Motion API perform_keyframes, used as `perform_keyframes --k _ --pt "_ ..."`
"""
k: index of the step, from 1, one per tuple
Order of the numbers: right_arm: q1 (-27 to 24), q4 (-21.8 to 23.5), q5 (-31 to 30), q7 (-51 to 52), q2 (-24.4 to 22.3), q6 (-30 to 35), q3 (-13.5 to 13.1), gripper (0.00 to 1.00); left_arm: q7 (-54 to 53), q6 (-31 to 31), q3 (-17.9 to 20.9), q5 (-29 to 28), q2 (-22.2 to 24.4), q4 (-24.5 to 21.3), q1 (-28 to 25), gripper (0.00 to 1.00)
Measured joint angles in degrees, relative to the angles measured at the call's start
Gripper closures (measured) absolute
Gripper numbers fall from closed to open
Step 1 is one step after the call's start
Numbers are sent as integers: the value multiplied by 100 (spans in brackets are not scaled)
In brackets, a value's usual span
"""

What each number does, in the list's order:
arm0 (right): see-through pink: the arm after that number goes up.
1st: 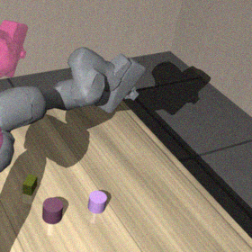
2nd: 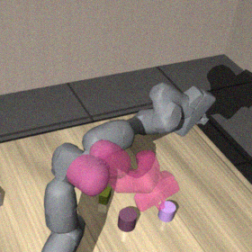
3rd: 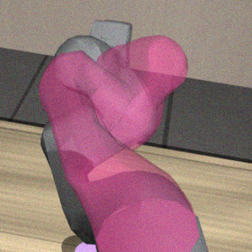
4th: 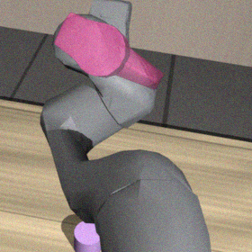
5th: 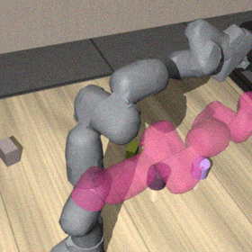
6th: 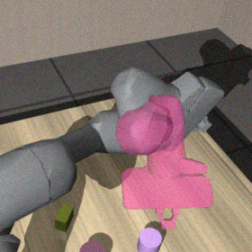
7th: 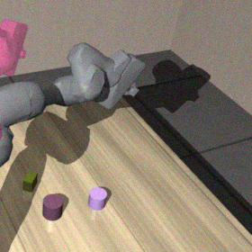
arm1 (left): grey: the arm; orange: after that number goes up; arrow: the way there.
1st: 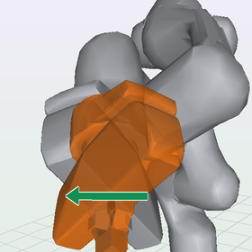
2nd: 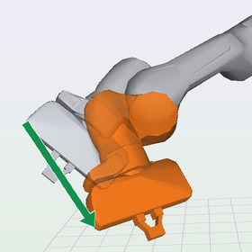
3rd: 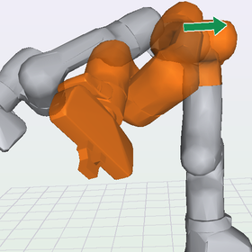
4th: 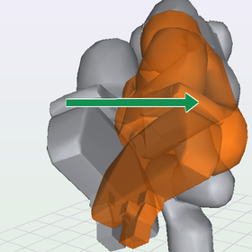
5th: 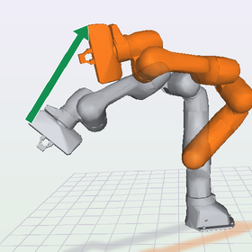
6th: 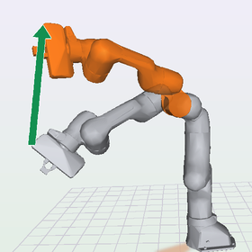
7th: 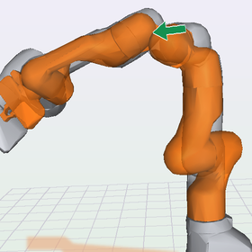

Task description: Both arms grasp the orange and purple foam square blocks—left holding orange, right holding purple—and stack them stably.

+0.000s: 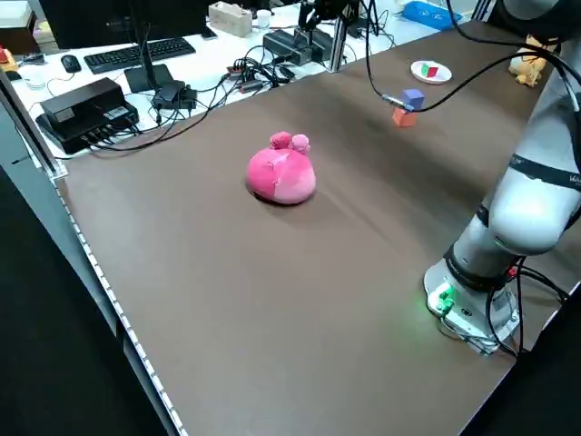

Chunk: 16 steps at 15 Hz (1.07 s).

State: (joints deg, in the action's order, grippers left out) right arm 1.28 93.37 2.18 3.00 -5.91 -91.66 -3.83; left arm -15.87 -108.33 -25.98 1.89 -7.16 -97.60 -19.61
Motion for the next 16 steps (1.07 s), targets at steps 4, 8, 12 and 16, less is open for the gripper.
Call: perform_keyframes --k 4,8,12,16 --pt "-3 4 -2 0 -32 111 -5 0 1718 1030 -57 -282 93 340 56 0" --pt "-16 4 -2 -13 -32 123 -34 0 2068 1082 -62 -287 23 622 72 0" --pt "-9 9 -3 -511 -30 255 -28 0 2289 1093 -47 -292 -59 750 52 0" --pt "-7 31 -4 -611 1 274 -27 0 2918 1765 -131 -337 -80 764 114 0"
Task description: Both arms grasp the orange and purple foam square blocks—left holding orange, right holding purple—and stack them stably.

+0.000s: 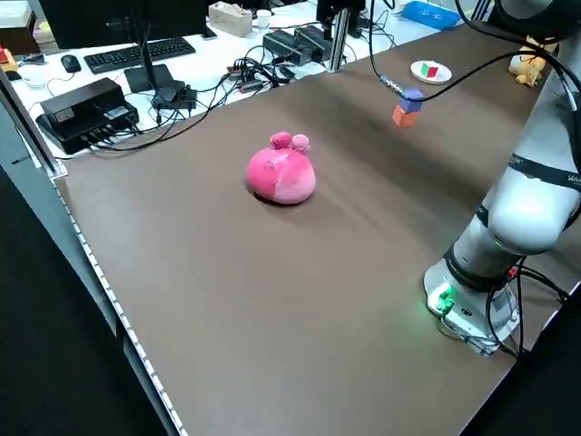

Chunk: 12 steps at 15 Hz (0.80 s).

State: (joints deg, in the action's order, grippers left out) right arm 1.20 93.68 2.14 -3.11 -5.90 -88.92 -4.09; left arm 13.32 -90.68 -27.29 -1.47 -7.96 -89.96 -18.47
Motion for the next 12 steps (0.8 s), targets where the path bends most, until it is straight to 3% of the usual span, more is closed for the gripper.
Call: perform_keyframes --k 6,9,10,11,12 --pt "-40 -39 -14 -26 -5 179 -36 0 133 84 81 -31 -140 288 -105 0" --pt "-40 -43 -15 -35 -5 183 -35 0 109 85 355 -107 -143 316 7 0" --pt "-40 -45 -15 -40 -5 183 -35 0 84 85 616 -187 -142 326 261 0" --pt "-41 -47 -15 -51 -5 183 -35 0 -27 85 1399 -226 -124 368 1007 0" --pt "-41 -47 -16 -60 -5 183 -35 0 -197 86 1705 -226 -96 378 1293 0"
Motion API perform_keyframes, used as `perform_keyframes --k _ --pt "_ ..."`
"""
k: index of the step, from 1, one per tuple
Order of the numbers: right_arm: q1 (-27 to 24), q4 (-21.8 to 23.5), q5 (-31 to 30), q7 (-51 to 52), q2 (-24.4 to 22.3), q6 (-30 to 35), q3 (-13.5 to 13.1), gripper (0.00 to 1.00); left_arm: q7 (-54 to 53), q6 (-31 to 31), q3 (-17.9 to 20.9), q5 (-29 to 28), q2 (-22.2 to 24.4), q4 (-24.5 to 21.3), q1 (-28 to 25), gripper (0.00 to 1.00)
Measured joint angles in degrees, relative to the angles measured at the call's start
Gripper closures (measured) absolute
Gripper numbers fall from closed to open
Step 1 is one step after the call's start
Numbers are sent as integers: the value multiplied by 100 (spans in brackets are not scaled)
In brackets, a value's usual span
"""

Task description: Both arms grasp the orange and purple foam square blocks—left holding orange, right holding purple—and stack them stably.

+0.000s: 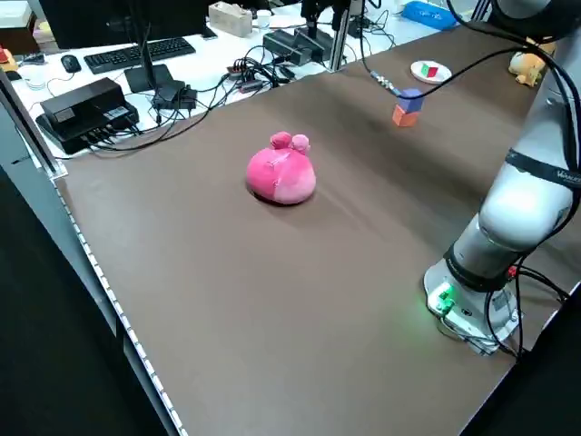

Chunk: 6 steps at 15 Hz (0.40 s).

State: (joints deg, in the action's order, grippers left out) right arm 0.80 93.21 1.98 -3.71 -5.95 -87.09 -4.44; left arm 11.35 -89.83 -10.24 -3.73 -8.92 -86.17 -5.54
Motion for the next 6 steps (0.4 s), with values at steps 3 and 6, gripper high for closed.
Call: perform_keyframes --k 3,6 --pt "-1 -27 -1 -16 0 0 0 0 -474 33 257 0 138 3 201 0" --pt "-1 -40 -2 -21 0 3 0 0 -489 57 261 0 180 3 212 0"
